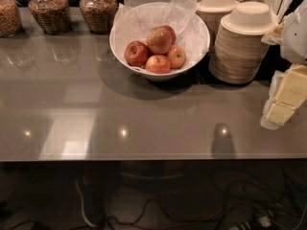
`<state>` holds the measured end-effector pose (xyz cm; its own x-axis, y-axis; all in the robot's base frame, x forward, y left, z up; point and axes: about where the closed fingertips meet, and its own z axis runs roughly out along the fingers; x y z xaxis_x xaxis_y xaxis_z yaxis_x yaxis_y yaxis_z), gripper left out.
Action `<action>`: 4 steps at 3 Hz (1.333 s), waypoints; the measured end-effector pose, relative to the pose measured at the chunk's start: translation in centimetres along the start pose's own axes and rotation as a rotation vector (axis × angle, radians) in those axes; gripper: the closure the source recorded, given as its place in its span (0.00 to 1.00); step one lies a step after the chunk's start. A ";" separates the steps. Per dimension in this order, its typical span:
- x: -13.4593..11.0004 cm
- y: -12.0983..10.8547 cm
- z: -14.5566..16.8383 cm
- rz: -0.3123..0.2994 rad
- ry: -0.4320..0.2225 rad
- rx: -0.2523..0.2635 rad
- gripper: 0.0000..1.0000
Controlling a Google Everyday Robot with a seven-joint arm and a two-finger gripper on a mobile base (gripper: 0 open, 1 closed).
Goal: Pick apple from white bowl
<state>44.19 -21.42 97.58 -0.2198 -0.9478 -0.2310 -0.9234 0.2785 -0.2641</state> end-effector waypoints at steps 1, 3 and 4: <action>-0.7 -1.0 1.3 0.024 -0.079 0.051 0.00; -5.3 -7.8 4.2 0.067 -0.296 0.231 0.00; -7.8 -11.9 5.7 0.081 -0.373 0.272 0.00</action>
Offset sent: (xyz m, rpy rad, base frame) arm 0.1074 0.0348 -0.0075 0.2998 -0.3804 -0.0584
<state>58.66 -16.40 97.19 -0.1139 -0.8148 -0.5685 -0.7813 0.4269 -0.4554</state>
